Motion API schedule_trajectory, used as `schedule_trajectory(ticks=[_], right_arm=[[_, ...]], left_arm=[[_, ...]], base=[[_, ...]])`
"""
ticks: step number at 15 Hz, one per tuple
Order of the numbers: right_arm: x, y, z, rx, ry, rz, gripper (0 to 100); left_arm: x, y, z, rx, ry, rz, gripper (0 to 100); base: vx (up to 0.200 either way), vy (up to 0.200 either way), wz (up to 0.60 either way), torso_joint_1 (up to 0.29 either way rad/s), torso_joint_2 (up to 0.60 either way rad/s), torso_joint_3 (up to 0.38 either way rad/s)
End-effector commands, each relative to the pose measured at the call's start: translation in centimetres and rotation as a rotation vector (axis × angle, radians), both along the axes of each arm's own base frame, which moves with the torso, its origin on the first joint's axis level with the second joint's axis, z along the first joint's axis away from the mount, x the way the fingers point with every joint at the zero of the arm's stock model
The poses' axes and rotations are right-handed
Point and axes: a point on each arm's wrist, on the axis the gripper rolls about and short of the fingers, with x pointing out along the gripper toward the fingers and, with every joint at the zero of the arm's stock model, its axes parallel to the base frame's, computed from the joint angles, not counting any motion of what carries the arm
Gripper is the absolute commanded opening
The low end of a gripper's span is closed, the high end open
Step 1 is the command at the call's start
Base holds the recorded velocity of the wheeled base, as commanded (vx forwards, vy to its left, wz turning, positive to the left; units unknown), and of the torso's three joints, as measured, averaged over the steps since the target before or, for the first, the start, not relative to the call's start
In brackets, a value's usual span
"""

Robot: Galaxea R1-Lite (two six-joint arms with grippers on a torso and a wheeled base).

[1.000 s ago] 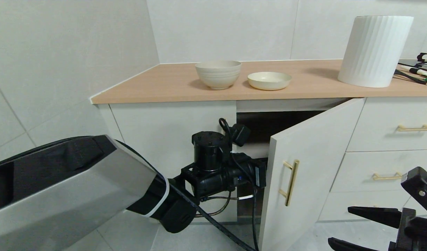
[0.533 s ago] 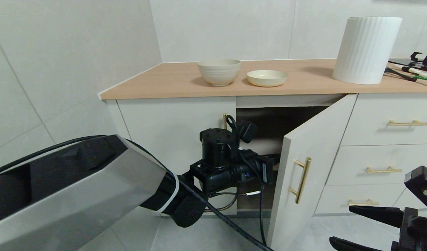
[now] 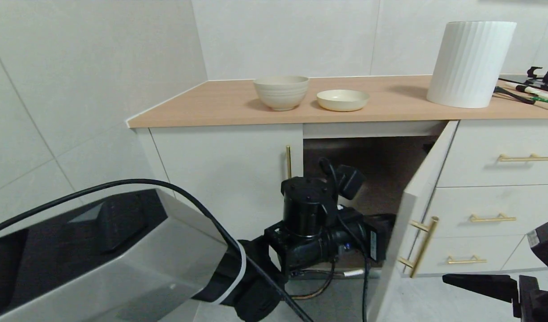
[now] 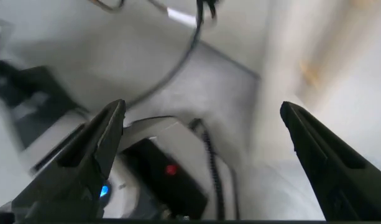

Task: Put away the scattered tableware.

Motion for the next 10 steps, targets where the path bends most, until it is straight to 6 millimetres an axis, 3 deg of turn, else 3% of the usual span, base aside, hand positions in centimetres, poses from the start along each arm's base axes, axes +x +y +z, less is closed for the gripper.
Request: schedule_trajectory(ticks=[1,2,3,7,10], right_arm=[[-0.8,-0.5,0.6,0.038,-0.023,0.039,100],[-1.4,-0.9,0.6,0.04,-0.006,0.073,100],[-1.8,-1.1,0.6,0.047,0.012,0.114,100],[-1.5,-1.0,0.8,0.045,0.021,0.115,100],[0.3,-0.6,1.1,-0.007,0.026,-0.053,100]], left_arm=[[-4.9,0.1,2.3,-0.026,0.034,-0.258,0],[-6.4,1.4,3.2,-0.04,0.097,-0.419,0],[-6.5,1.9,3.6,-0.047,0.104,-0.42,0],[-2.6,6.0,3.7,-0.037,0.069,-0.171,0],[-1.5,11.7,5.5,-0.037,0.059,-0.026,0]], base=[[0.0,0.0,0.0,0.0,0.0,0.0],[0.0,0.0,0.0,0.0,0.0,0.0],[0.0,0.0,0.0,0.0,0.0,0.0],[0.0,0.0,0.0,0.0,0.0,0.0],[0.0,0.0,0.0,0.0,0.0,0.0]])
